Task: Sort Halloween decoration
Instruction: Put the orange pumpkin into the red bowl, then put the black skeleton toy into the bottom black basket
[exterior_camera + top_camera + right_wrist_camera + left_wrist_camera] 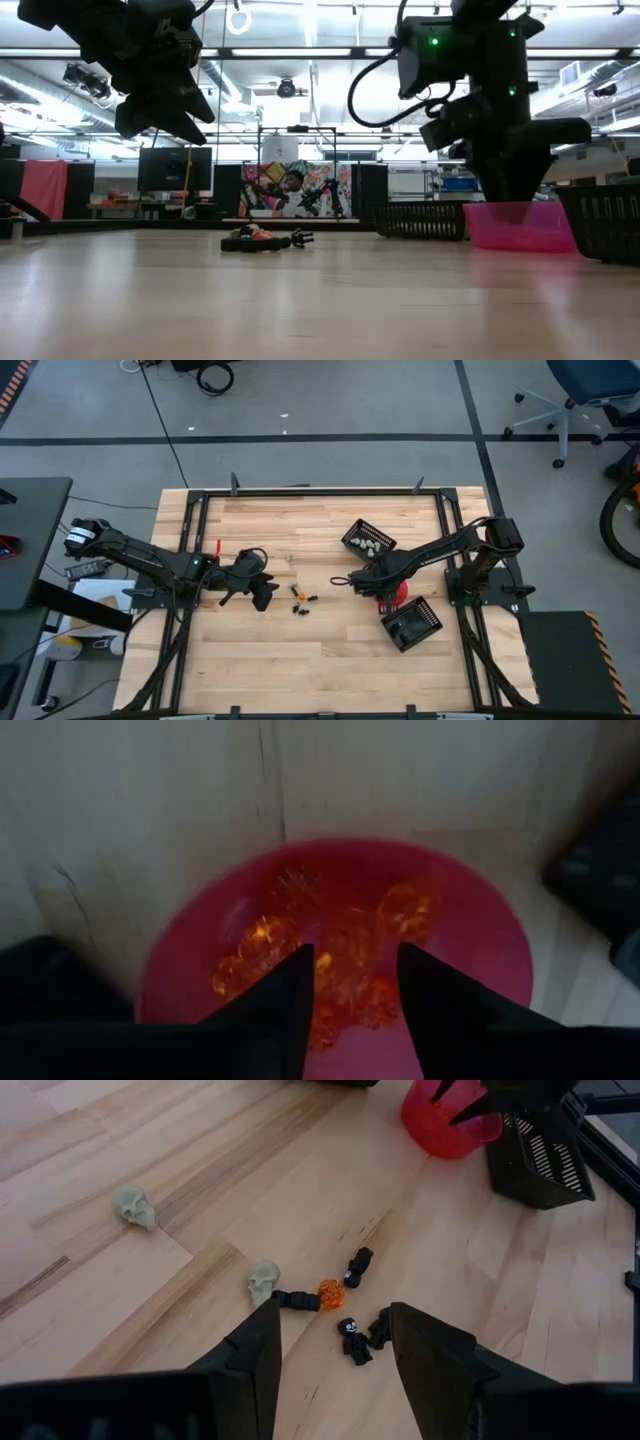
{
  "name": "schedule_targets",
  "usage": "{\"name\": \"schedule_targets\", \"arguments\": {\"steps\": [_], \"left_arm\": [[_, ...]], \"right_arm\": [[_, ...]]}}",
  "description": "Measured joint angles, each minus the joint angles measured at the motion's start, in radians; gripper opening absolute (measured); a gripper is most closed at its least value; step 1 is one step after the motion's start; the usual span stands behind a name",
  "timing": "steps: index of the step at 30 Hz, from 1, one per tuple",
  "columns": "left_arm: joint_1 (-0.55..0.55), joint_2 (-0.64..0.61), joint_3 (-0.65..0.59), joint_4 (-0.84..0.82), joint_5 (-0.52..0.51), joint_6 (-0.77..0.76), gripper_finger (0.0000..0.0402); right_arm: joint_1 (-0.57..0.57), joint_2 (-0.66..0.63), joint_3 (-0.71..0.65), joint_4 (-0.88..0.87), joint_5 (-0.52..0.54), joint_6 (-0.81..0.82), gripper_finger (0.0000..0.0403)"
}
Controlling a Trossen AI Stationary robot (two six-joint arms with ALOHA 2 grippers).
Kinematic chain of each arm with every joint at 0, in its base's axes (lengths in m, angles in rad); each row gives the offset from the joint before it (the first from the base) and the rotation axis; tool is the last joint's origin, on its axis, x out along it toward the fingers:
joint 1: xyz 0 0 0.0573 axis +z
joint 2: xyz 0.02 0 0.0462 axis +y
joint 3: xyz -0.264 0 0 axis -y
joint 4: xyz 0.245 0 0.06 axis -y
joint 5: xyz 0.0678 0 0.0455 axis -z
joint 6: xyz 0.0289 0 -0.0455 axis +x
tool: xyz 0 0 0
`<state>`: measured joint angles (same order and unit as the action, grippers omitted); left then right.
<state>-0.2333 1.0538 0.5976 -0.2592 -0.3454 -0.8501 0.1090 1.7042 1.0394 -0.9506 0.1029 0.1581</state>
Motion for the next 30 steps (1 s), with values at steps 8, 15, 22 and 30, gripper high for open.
{"name": "schedule_targets", "arguments": {"steps": [8,15,22,30], "left_arm": [[0.000,0.000,0.000,0.000,0.000,0.000,0.0162],[0.000,0.000,0.000,0.000,-0.001,0.000,0.0162],[0.000,0.000,0.000,-0.023,-0.001,0.004,0.0162],[-0.038,0.000,0.000,-0.040,-0.001,-0.027,0.0162]], "right_arm": [[-0.026,0.000,0.062,-0.079,-0.072,-0.029,0.0204],[-0.012,0.000,0.236,-0.083,-0.070,-0.045,0.0208],[0.014,0.009,0.229,0.352,-0.048,-0.061,0.0203],[0.027,0.102,0.155,0.726,-0.010,-0.137,0.0203]]}}
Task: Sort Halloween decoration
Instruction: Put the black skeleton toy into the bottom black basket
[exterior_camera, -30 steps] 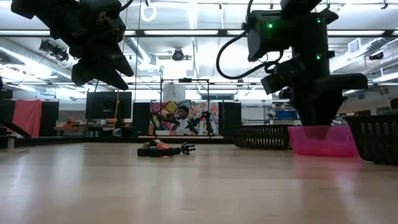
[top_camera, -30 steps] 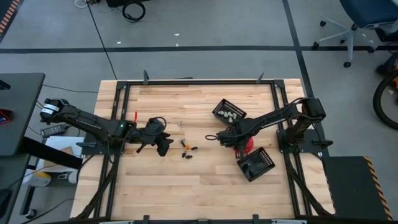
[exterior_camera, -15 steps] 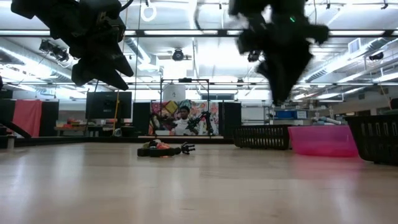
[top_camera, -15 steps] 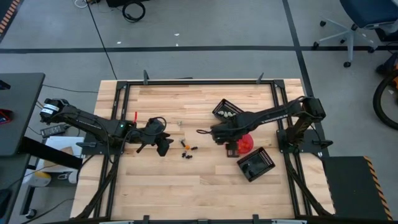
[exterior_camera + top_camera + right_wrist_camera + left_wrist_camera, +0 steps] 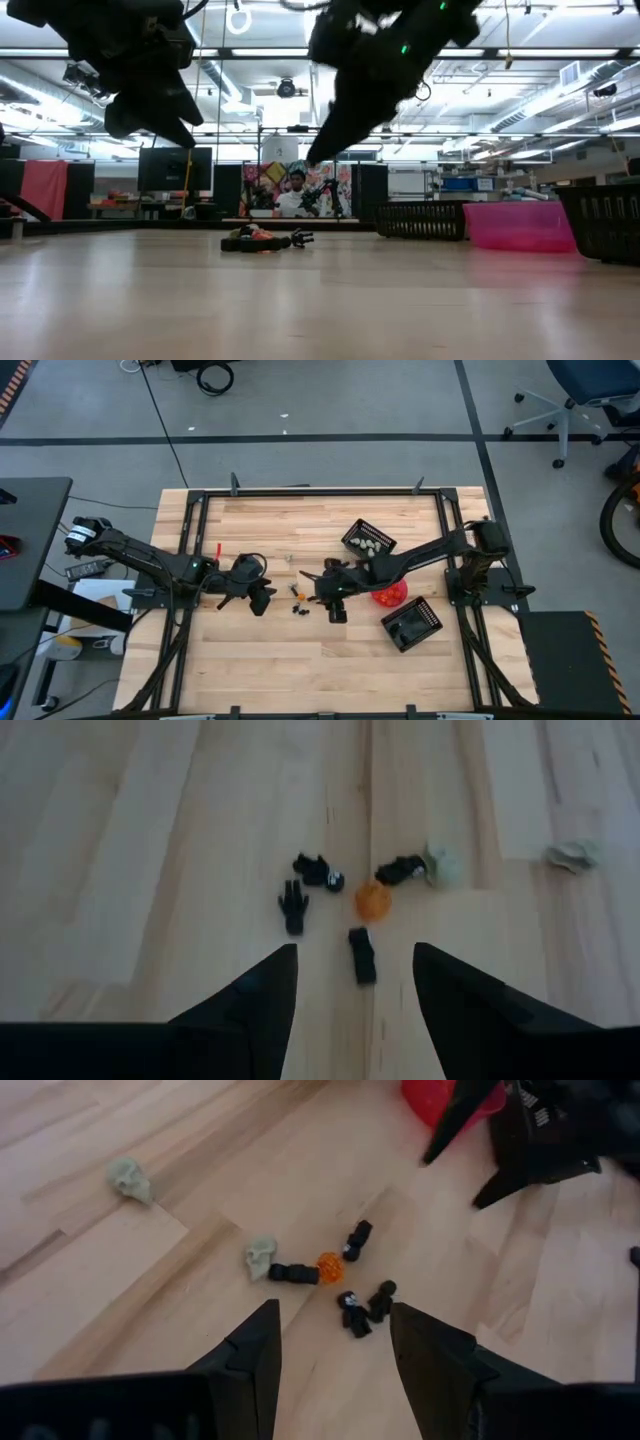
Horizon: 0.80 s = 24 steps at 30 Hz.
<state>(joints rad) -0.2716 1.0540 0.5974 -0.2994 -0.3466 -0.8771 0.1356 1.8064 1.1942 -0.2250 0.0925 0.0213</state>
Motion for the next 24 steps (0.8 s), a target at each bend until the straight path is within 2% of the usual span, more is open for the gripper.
{"name": "schedule_targets", "arguments": {"steps": [6,17,21,24], "left_arm": [[-0.013,0.000,0.000,-0.007,0.000,-0.005,0.0162],[-0.013,0.000,0.000,-0.012,0.001,-0.028,0.0162],[-0.013,0.000,0.000,-0.013,0.003,-0.029,0.0162],[-0.013,0.000,0.000,-0.012,0.003,-0.029,0.0162]], "right_arm": [[-0.008,0.117,-0.002,0.133,0.002,-0.044,0.0198],[-0.021,0.234,-0.002,0.171,0.018,-0.047,0.0176],[-0.021,0.242,-0.001,0.183,0.021,-0.034,0.0156],[-0.020,0.245,0.000,0.184,0.030,-0.026,0.0123]]}}
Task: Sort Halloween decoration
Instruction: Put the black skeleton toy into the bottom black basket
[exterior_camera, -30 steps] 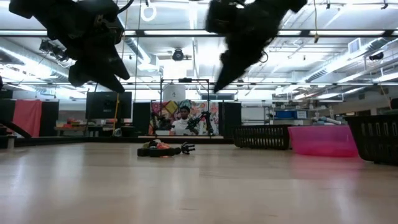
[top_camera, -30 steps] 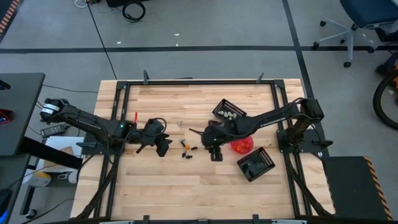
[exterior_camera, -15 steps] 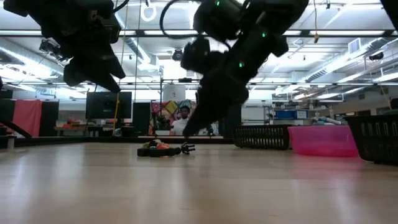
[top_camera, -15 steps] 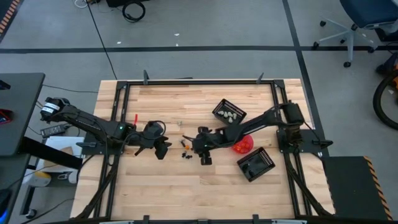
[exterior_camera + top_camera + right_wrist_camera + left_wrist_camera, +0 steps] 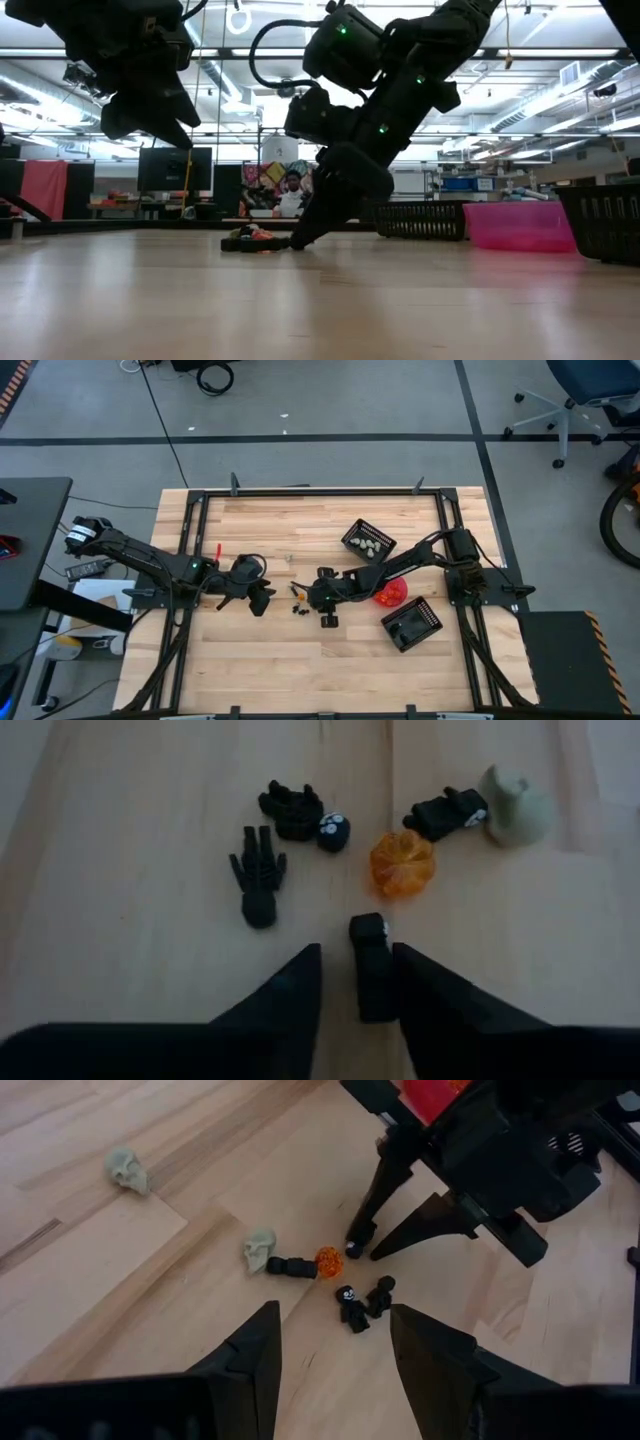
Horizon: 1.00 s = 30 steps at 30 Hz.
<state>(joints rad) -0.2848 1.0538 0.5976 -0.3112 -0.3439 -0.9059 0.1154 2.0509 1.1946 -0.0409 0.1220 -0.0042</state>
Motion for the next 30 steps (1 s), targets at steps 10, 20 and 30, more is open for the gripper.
{"name": "schedule_targets", "arguments": {"steps": [10,20,30], "left_arm": [[0.000,0.000,0.000,0.000,0.000,0.008,0.0162],[0.000,0.000,0.000,0.000,0.000,0.004,0.0162],[0.002,0.000,0.000,0.005,-0.021,0.004,0.0162]], "right_arm": [[-0.001,0.004,0.000,-0.003,-0.053,0.037,0.0029],[0.000,-0.037,-0.003,-0.068,-0.086,0.030,0.0041],[-0.026,-0.196,-0.003,-0.334,-0.172,0.003,0.0041]]}}
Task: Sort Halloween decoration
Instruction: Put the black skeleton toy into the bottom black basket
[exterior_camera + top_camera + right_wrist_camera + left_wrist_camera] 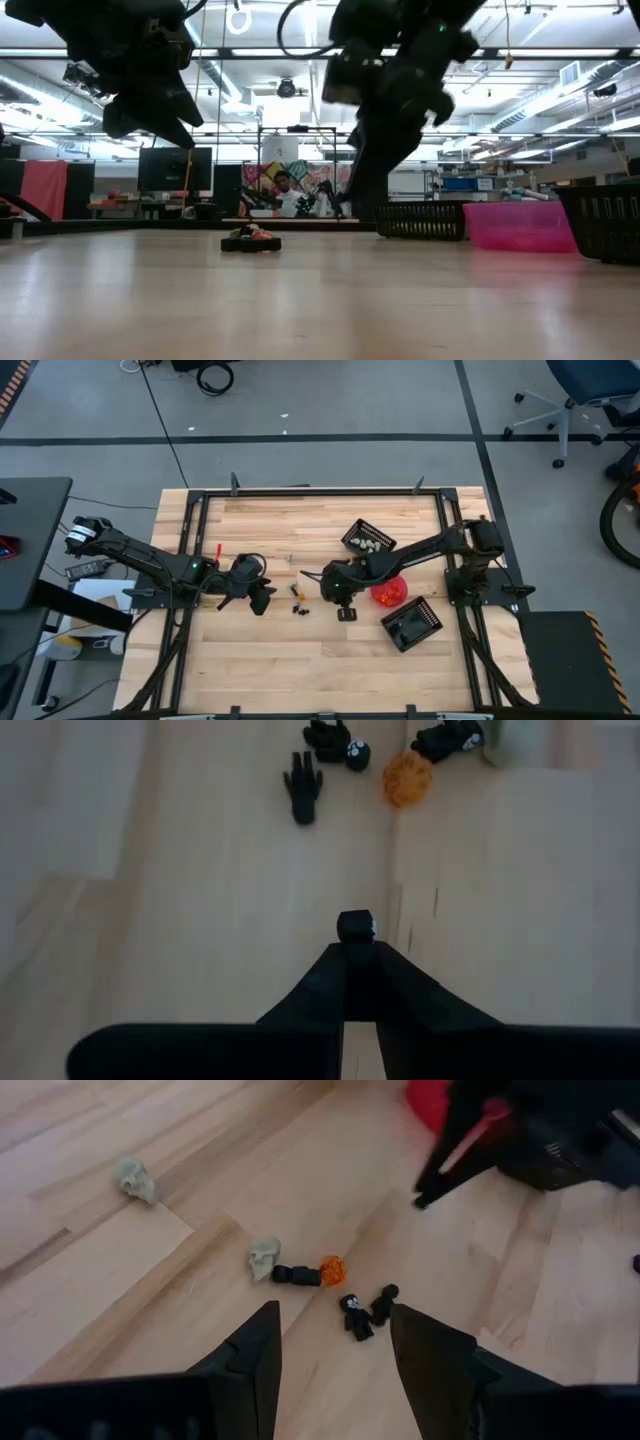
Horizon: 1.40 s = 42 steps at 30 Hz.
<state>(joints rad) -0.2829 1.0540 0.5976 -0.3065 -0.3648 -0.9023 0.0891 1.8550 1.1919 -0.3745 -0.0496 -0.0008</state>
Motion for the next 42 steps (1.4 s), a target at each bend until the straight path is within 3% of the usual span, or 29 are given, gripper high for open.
{"name": "schedule_targets", "arguments": {"steps": [8,14,20,27,34,42], "left_arm": [[0.000,0.000,0.000,0.002,-0.021,0.008,0.0162],[0.000,0.000,0.000,0.002,-0.027,0.017,0.0162],[0.000,0.000,0.000,0.001,-0.027,0.019,0.0162],[-0.001,0.000,0.000,0.002,-0.027,0.008,0.0162],[-0.001,0.000,0.000,0.002,-0.027,0.010,0.0162],[-0.001,0.000,0.000,0.002,-0.026,0.026,0.0162]], "right_arm": [[-0.001,-0.137,0.001,-0.146,-0.055,0.004,0.0042],[0.001,-0.211,0.001,-0.262,-0.215,0.052,0.0042],[0.026,-0.249,0.001,-0.442,-0.273,0.069,0.0042],[0.053,-0.262,0.001,-0.698,-0.411,0.145,0.0043],[0.078,-0.260,0.001,-0.841,-0.418,0.230,0.0043],[0.115,-0.259,-0.011,-0.825,-0.380,0.226,0.0059]]}}
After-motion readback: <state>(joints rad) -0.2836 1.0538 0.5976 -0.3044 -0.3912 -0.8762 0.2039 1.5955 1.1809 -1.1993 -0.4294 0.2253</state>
